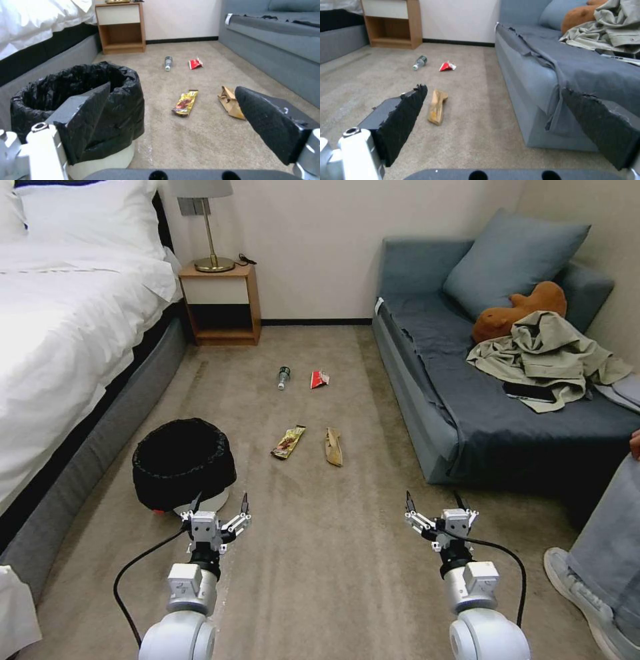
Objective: Pick up the trash bin, then pick up the garbage on the floor and place it into the trash bin.
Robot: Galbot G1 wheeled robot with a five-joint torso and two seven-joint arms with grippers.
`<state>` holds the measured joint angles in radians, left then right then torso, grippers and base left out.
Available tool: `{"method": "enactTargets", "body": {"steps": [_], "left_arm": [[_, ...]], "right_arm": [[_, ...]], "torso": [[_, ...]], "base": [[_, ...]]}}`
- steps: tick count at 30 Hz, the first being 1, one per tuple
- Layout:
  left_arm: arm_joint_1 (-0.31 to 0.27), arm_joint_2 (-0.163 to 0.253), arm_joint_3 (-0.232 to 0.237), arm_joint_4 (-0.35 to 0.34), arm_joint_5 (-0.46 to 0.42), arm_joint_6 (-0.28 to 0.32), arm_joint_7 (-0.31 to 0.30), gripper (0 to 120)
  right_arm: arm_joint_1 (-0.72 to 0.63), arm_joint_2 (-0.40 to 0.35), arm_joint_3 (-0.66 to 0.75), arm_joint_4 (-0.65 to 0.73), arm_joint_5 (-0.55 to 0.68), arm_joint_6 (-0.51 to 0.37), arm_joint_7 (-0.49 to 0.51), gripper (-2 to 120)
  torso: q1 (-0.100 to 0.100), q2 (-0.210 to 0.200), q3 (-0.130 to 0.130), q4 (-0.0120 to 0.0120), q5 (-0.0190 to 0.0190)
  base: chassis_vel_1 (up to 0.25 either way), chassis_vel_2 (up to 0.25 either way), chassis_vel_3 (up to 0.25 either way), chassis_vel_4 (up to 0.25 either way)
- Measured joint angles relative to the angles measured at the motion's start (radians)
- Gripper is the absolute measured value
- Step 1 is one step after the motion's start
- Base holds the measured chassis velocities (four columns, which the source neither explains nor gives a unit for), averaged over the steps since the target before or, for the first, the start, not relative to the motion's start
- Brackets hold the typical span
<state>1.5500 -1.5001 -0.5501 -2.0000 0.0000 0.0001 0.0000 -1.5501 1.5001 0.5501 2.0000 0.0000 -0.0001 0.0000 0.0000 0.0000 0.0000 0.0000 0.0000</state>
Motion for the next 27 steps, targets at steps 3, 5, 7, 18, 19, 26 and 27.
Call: {"method": "enactTargets", "body": {"steps": [3, 5, 7, 18, 19, 26, 27], "left_arm": [[0.0, 0.0, 0.0, 0.0, 0.0, 0.0, 0.0, 100], [0.0, 0.0, 0.0, 0.0, 0.0, 0.0, 0.0, 100], [0.0, 0.0, 0.0, 0.0, 0.0, 0.0, 0.0, 100], [0.0, 0.0, 0.0, 0.0, 0.0, 0.0, 0.0, 100], [0.0, 0.0, 0.0, 0.0, 0.0, 0.0, 0.0, 100], [-0.024, 0.031, -0.014, -0.015, -0.057, 0.045, -0.006, 100], [-0.037, 0.049, -0.022, -0.025, -0.089, 0.072, -0.012, 100]], "right_arm": [[0.0, 0.0, 0.0, 0.0, 0.0, 0.0, 0.0, 100], [0.0, 0.0, 0.0, 0.0, 0.0, 0.0, 0.0, 100], [0.0, 0.0, 0.0, 0.0, 0.0, 0.0, 0.0, 100], [0.0, 0.0, 0.0, 0.0, 0.0, 0.0, 0.0, 100], [0.0, 0.0, 0.0, 0.0, 0.0, 0.0, 0.0, 100], [-0.01, 0.006, 0.001, 0.015, 0.009, -0.013, 0.002, 100], [-0.029, 0.016, 0.001, 0.045, 0.024, -0.038, 0.006, 100]], "torso": [[0.0, 0.0, 0.0, 0.0, 0.0], [0.0, 0.0, 0.0, 0.0, 0.0], [0.0, 0.0, 0.0, 0.0, 0.0], [0.0, 0.0, 0.0, 0.0, 0.0], [0.0, 0.0, 0.0, 0.0, 0.0], [0.0, 0.0, 0.0, 0.0003, -0.0001], [0.0, 0.0, 0.0, 0.0003, 0.0002]], "base": [[0.0, 0.0, 0.0, 0.0], [0.0, 0.0, 0.0, 0.0], [0.0, 0.0, 0.0, 0.0], [0.0, 0.0, 0.0, 0.0], [0.0, 0.0, 0.0, 0.0], [0.0, 0.0, 0.0, 0.0], [0.0, 0.0, 0.0, 0.0]]}}
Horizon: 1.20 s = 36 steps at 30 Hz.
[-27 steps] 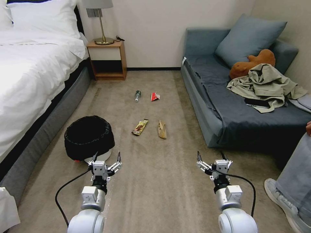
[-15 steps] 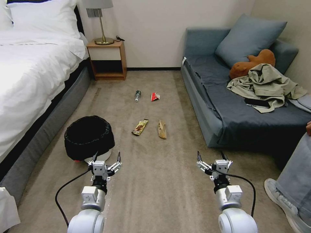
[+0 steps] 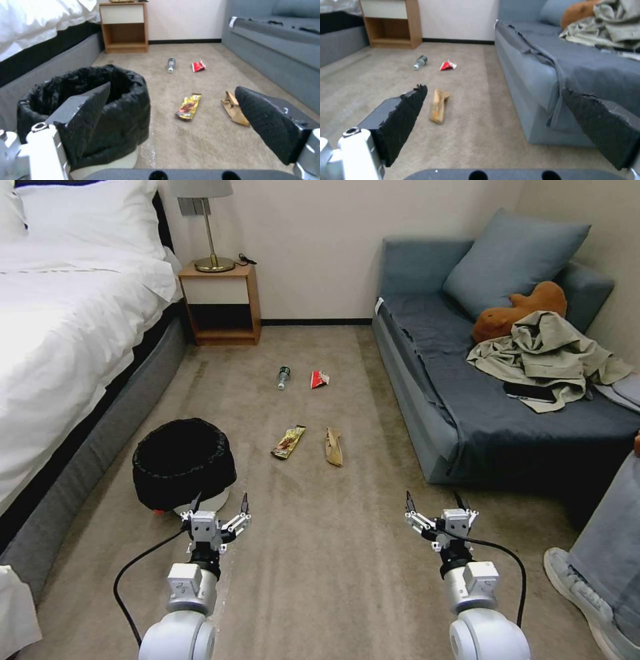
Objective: Pick up the trash bin, then pick up the garbage on the floor and place it into the trash bin.
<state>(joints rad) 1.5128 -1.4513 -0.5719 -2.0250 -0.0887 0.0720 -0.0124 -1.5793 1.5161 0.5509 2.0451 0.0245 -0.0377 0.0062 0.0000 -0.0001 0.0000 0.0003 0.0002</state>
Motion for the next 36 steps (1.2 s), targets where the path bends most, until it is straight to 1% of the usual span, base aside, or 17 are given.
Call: {"method": "enactTargets", "body": {"steps": [2, 3, 4, 7, 15, 16, 18, 19, 20, 21, 24, 27, 29, 30, 31, 33, 36], "left_arm": [[-0.027, 0.035, -0.015, -0.019, -0.065, 0.056, -0.011, 100], [-0.027, 0.035, -0.015, -0.019, -0.065, 0.056, -0.011, 100], [-0.041, 0.055, -0.025, -0.03, -0.1, 0.085, -0.018, 100], [-0.074, 0.097, -0.044, -0.053, -0.178, 0.152, -0.03, 100], [-0.119, 0.155, -0.07, -0.085, -0.283, 0.241, -0.048, 100], [-0.121, 0.161, -0.067, -0.081, -0.261, 0.22, -0.047, 100], [-0.125, 0.165, -0.072, -0.081, -0.274, 0.23, -0.048, 100], [-0.151, 0.192, -0.096, -0.096, -0.325, 0.272, -0.061, 100], [-0.151, 0.192, -0.096, -0.096, -0.325, 0.272, -0.061, 100], [-0.176, 0.22, -0.118, -0.11, -0.381, 0.319, -0.074, 100], [-0.22, 0.27, -0.156, -0.135, -0.476, 0.398, -0.097, 100], [-0.227, 0.281, -0.155, -0.136, -0.472, 0.393, -0.095, 100], [-0.245, 0.317, -0.199, -0.158, -0.551, 0.459, -0.119, 100], [-0.245, 0.317, -0.199, -0.158, -0.551, 0.459, -0.119, 100], [-0.255, 0.336, -0.22, -0.168, -0.596, 0.496, -0.131, 100], [-0.275, 0.37, -0.259, -0.19, -0.671, 0.56, -0.154, 99], [-0.276, 0.385, -0.3, -0.16, -0.716, 0.59, -0.194, 99]], "right_arm": [[-0.013, 0.003, 0.002, 0.016, 0.01, -0.013, 0.002, 100], [-0.013, 0.003, 0.002, 0.016, 0.01, -0.013, 0.002, 100], [-0.024, 0.008, 0.003, 0.043, 0.03, -0.039, 0.005, 100], [-0.061, 0.024, 0.013, 0.12, 0.088, -0.117, 0.018, 100], [-0.112, 0.042, 0.023, 0.223, 0.151, -0.199, 0.032, 100], [-0.104, 0.023, 0.032, 0.215, 0.156, -0.194, 0.03, 100], [-0.106, -0.002, 0.056, 0.236, 0.196, -0.226, 0.032, 100], [-0.11, -0.042, 0.096, 0.281, 0.266, -0.281, 0.038, 100], [-0.11, -0.042, 0.096, 0.281, 0.266, -0.281, 0.038, 100], [-0.112, -0.053, 0.105, 0.288, 0.287, -0.3, 0.039, 100], [-0.109, -0.069, 0.103, 0.268, 0.292, -0.281, 0.04, 100], [-0.108, -0.072, 0.097, 0.251, 0.29, -0.267, 0.041, 100], [-0.108, -0.072, 0.086, 0.233, 0.283, -0.253, 0.041, 100], [-0.108, -0.072, 0.086, 0.233, 0.283, -0.253, 0.041, 100], [-0.108, -0.072, 0.081, 0.226, 0.276, -0.246, 0.042, 100], [-0.109, -0.071, 0.072, 0.213, 0.263, -0.233, 0.042, 100], [-0.109, -0.071, 0.067, 0.201, 0.254, -0.22, 0.042, 100]], "torso": [[0.0, 0.0, 0.0, -0.0001, -0.0007], [0.0, 0.0, 0.0, -0.0001, -0.0007], [0.0, 0.0, 0.0, -0.0002, 0.0005], [0.0, 0.0, 0.0, -0.0002, -0.0006], [0.0, 0.0, 0.0, -0.0008, -0.001], [0.0, 0.0, 0.0, -0.0001, 0.001], [0.0, 0.0, 0.0, 0.0001, -0.0011], [0.0, 0.0, 0.0, 0.0, -0.0002], [0.0, 0.0, 0.0, 0.0, -0.0002], [0.0, 0.0, 0.0, -0.0004, -0.0002], [0.0, 0.0, 0.0, -0.0002, 0.0001], [0.0, 0.0, 0.0, -0.0002, -0.0004], [0.0, 0.0, 0.0, -0.0003, 0.0006], [0.0, 0.0, 0.0, -0.0003, 0.0006], [0.0, 0.0, 0.0, -0.0002, -0.0008], [0.0, 0.0, 0.0, -0.0003, 0.0003], [0.0, 0.0, 0.0, -0.0004, 0.0005]], "base": [[0.0, 0.0, 0.0, 0.0], [0.0, 0.0, 0.0, 0.0], [0.0, 0.0, 0.0, 0.0], [0.0, 0.0, 0.0, 0.0], [0.0, 0.0, 0.0, 0.0], [0.0, 0.0, 0.0, 0.0], [0.0, 0.0, 0.0, 0.0], [0.0, 0.0, 0.0, 0.0], [0.0, 0.0, 0.0, 0.0], [0.0, 0.0, 0.0, 0.0], [0.0, 0.0, 0.0, 0.0], [0.0, 0.0, 0.0, 0.0], [0.0, 0.0, 0.0, 0.0], [0.0, 0.0, 0.0, 0.0], [0.0, 0.0, 0.0, 0.0], [0.0, 0.0, 0.0, 0.0], [0.0, 0.0, 0.0, 0.0]]}}
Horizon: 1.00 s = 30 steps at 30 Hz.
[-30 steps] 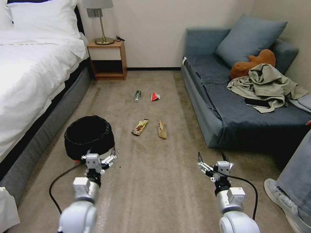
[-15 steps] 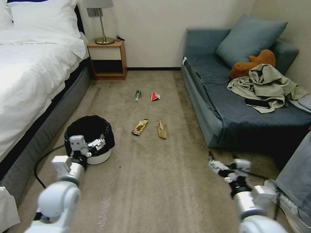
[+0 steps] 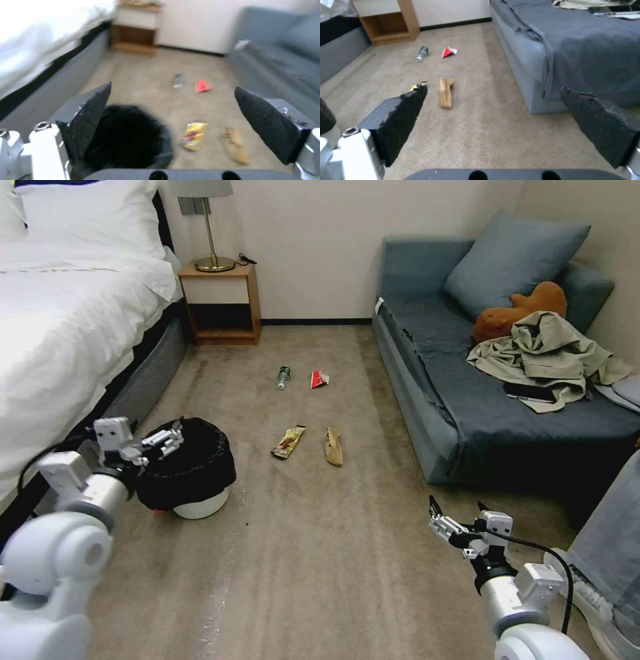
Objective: Pick up the trash bin, then pick up the garbage on the floor and place it into the trash bin.
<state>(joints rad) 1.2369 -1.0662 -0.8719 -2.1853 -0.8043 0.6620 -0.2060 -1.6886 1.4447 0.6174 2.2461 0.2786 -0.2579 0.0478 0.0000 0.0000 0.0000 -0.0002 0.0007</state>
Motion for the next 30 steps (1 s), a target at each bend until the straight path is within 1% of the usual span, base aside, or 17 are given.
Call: {"method": "enactTargets", "body": {"steps": [1, 2, 3, 4, 5, 6, 8, 14, 17, 18, 20, 21, 23, 24, 26, 27, 30], "left_arm": [[0.0, 0.0, 0.0, 0.0, 0.0, 0.0, 0.0, 99], [0.001, 0.001, -0.009, 0.027, -0.009, 0.006, -0.014, 99], [-0.003, 0.002, -0.014, 0.051, -0.01, 0.008, -0.027, 99], [-0.003, 0.002, -0.014, 0.051, -0.01, 0.008, -0.027, 99], [-0.009, 0.003, -0.015, 0.067, -0.009, 0.009, -0.033, 98], [-0.009, 0.003, -0.015, 0.067, -0.009, 0.009, -0.033, 98], [-0.03, 0.005, -0.011, 0.111, 0.003, 0.01, -0.045, 99], [-0.059, 0.011, -0.002, 0.157, 0.017, 0.01, -0.052, 99], [-0.1, 0.019, 0.012, 0.214, 0.029, 0.01, -0.058, 99], [-0.1, 0.019, 0.012, 0.214, 0.029, 0.01, -0.058, 99], [-0.135, 0.028, 0.027, 0.267, 0.041, 0.01, -0.064, 98], [-0.135, 0.028, 0.027, 0.267, 0.041, 0.01, -0.064, 98], [-0.167, 0.037, 0.042, 0.323, 0.052, 0.01, -0.068, 98], [-0.167, 0.037, 0.042, 0.323, 0.052, 0.01, -0.068, 98], [-0.195, 0.05, 0.054, 0.404, 0.069, 0.01, -0.068, 98], [-0.195, 0.05, 0.054, 0.404, 0.069, 0.01, -0.068, 98], [-0.228, 0.058, 0.074, 0.502, 0.094, 0.01, -0.066, 98]], "right_arm": [[0.0, 0.0, 0.0, 0.0, 0.0, 0.0, 0.0, 100], [0.0, -0.001, -0.002, -0.006, -0.003, 0.005, 0.0, 100], [0.001, -0.002, -0.003, -0.012, -0.005, 0.011, 0.0, 100], [0.001, -0.002, -0.003, -0.012, -0.005, 0.011, 0.0, 100], [0.001, -0.002, -0.004, -0.018, -0.005, 0.014, 0.0, 100], [0.001, -0.002, -0.004, -0.018, -0.005, 0.014, 0.0, 100], [0.003, -0.005, -0.004, -0.033, -0.006, 0.026, 0.0, 100], [0.008, -0.007, -0.004, -0.047, -0.006, 0.036, 0.0, 100], [0.016, -0.007, -0.005, -0.063, -0.006, 0.043, 0.001, 100], [0.016, -0.007, -0.005, -0.063, -0.006, 0.043, 0.001, 100], [0.024, -0.006, -0.007, -0.074, -0.006, 0.045, 0.001, 100], [0.024, -0.006, -0.007, -0.074, -0.006, 0.045, 0.001, 100], [0.031, -0.006, -0.011, -0.084, -0.007, 0.045, 0.002, 100], [0.031, -0.006, -0.011, -0.084, -0.007, 0.045, 0.002, 100], [0.047, -0.006, -0.024, -0.101, -0.008, 0.045, 0.002, 100], [0.047, -0.006, -0.024, -0.101, -0.008, 0.045, 0.002, 100], [0.06, -0.005, -0.04, -0.123, -0.016, 0.044, 0.002, 100]], "torso": [[0.0, 0.0, 0.0, 0.0, 0.0], [0.0, 0.0, 0.0, 0.0004, -0.002], [0.0, 0.0, 0.0, 0.0006, -0.0017], [0.0, 0.0, 0.0, 0.0006, -0.0017], [0.0, 0.0, 0.0, 0.0004, -0.0003], [0.0, 0.0, 0.0, 0.0004, -0.0003], [0.0, 0.0, 0.0, 0.0001, -0.0007], [0.0, 0.0, 0.0, 0.0002, -0.0009], [0.0, 0.0, 0.0, 0.0002, -0.0007], [0.0, 0.0, 0.0, 0.0002, -0.0007], [0.0, 0.0, 0.0, 0.0001, -0.0008], [0.0, 0.0, 0.0, 0.0001, -0.0008], [0.0, 0.0, 0.0, 0.0001, -0.0008], [0.0, 0.0, 0.0, 0.0001, -0.0008], [0.0, 0.0, 0.0, 0.0, -0.0008], [0.0, 0.0, 0.0, 0.0, -0.0008], [0.0, 0.0, 0.0, 0.0004, -0.0008]], "base": [[0.0, 0.0, 0.0, 0.0], [0.0, 0.0, 0.0, 0.0], [0.0, 0.0, 0.0, 0.0], [0.0, 0.0, 0.0, 0.0], [0.0, 0.0, 0.0, 0.0], [0.0, 0.0, 0.0, 0.0], [0.0, 0.0, 0.0, 0.0], [0.0, 0.0, 0.0, 0.0], [0.0, 0.0, 0.0, 0.0], [0.0, 0.0, 0.0, 0.0], [0.0, 0.0, 0.0, 0.0], [0.0, 0.0, 0.0, 0.0], [0.0, 0.0, 0.0, 0.0], [0.0, 0.0, 0.0, 0.0], [0.0, 0.0, 0.0, 0.0], [0.0, 0.0, 0.0, 0.0], [0.0, 0.0, 0.0, 0.0]]}}
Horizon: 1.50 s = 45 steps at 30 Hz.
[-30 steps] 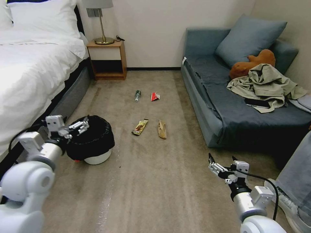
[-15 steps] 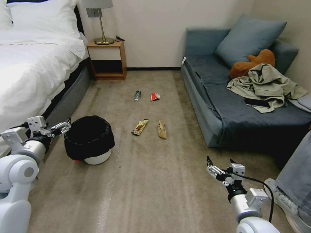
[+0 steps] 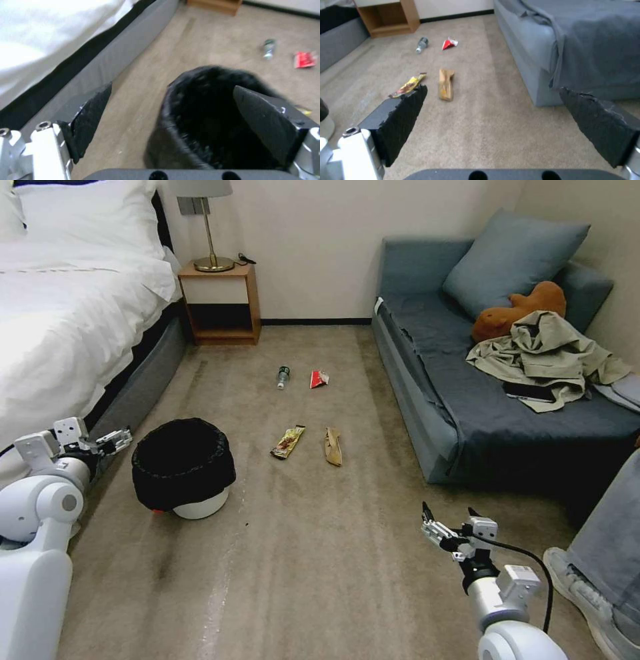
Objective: Pick up the trash bin, then pick up the garbage on the floor and place it into the trash bin.
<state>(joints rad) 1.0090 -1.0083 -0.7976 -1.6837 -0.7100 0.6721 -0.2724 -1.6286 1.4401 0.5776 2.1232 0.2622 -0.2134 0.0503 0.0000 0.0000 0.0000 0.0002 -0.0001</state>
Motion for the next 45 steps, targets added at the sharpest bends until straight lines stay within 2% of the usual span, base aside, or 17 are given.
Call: {"method": "enactTargets", "body": {"steps": [1, 3, 4, 9, 10, 13, 17, 19, 29, 36, 45], "left_arm": [[0.0, 0.0, 0.0, 0.0, 0.0, 0.0, 0.0, 98], [-0.029, -0.004, 0.029, 0.069, 0.029, -0.004, 0.003, 98], [-0.029, -0.004, 0.029, 0.069, 0.029, -0.004, 0.003, 98], [-0.086, -0.027, 0.089, 0.179, 0.082, -0.025, 0.013, 98], [-0.086, -0.027, 0.089, 0.179, 0.082, -0.025, 0.013, 98], [-0.121, -0.04, 0.124, 0.246, 0.116, -0.04, 0.024, 98], [-0.137, -0.047, 0.139, 0.278, 0.128, -0.047, 0.026, 97], [-0.162, -0.058, 0.161, 0.332, 0.149, -0.058, 0.026, 97], [-0.194, -0.078, 0.187, 0.412, 0.164, -0.069, 0.029, 98], [-0.195, -0.083, 0.19, 0.423, 0.165, -0.069, 0.029, 97], [-0.208, -0.089, 0.195, 0.472, 0.165, -0.073, 0.033, 95]], "right_arm": [[0.0, 0.0, 0.0, 0.0, 0.0, 0.0, 0.0, 100], [0.003, 0.004, -0.004, -0.013, -0.007, 0.001, 0.0, 100], [0.003, 0.004, -0.004, -0.013, -0.007, 0.001, 0.0, 100], [0.005, 0.011, -0.002, -0.022, -0.01, 0.002, 0.0, 100], [0.005, 0.011, -0.002, -0.022, -0.01, 0.002, 0.0, 100], [0.001, 0.014, 0.005, -0.027, -0.011, 0.005, 0.001, 100], [-0.001, 0.015, 0.007, -0.031, -0.012, 0.008, 0.001, 100], [-0.004, 0.016, 0.011, -0.037, -0.015, 0.013, 0.001, 100], [-0.019, 0.026, -0.003, -0.042, -0.038, 0.025, 0.002, 100], [-0.027, 0.031, -0.014, -0.043, -0.05, 0.031, 0.002, 100], [-0.041, 0.033, -0.029, -0.04, -0.053, 0.033, 0.001, 100]], "torso": [[0.0, 0.0, 0.0, 0.0, 0.0], [0.0, 0.0, 0.0, -0.0001, 0.0], [0.0, 0.0, 0.0, -0.0001, 0.0], [0.0, 0.0, 0.0, -0.0002, 0.0001], [0.0, 0.0, 0.0, -0.0002, 0.0001], [0.0, 0.0, 0.0, -0.0002, 0.0001], [0.0, 0.0, 0.0, -0.0002, 0.0001], [0.0, 0.0, 0.0, -0.0003, 0.0002], [0.0, 0.0, 0.0, -0.0002, 0.0001], [0.0, 0.0, 0.0, -0.0002, 0.0002], [0.0, 0.0, 0.0, -0.0002, 0.0009]], "base": [[0.0, 0.0, 0.0, 0.0], [0.0, 0.0, 0.0, 0.0], [0.0, 0.0, 0.0, 0.0], [0.0, 0.0, 0.0, 0.0], [0.0, 0.0, 0.0, 0.0], [0.0, 0.0, 0.0, 0.0], [0.0, 0.0, 0.0, 0.0], [0.0, 0.0, 0.0, 0.0], [0.0, 0.0, 0.0, 0.0], [0.0, 0.0, 0.0, 0.0], [0.0, 0.0, 0.0, 0.0]]}}
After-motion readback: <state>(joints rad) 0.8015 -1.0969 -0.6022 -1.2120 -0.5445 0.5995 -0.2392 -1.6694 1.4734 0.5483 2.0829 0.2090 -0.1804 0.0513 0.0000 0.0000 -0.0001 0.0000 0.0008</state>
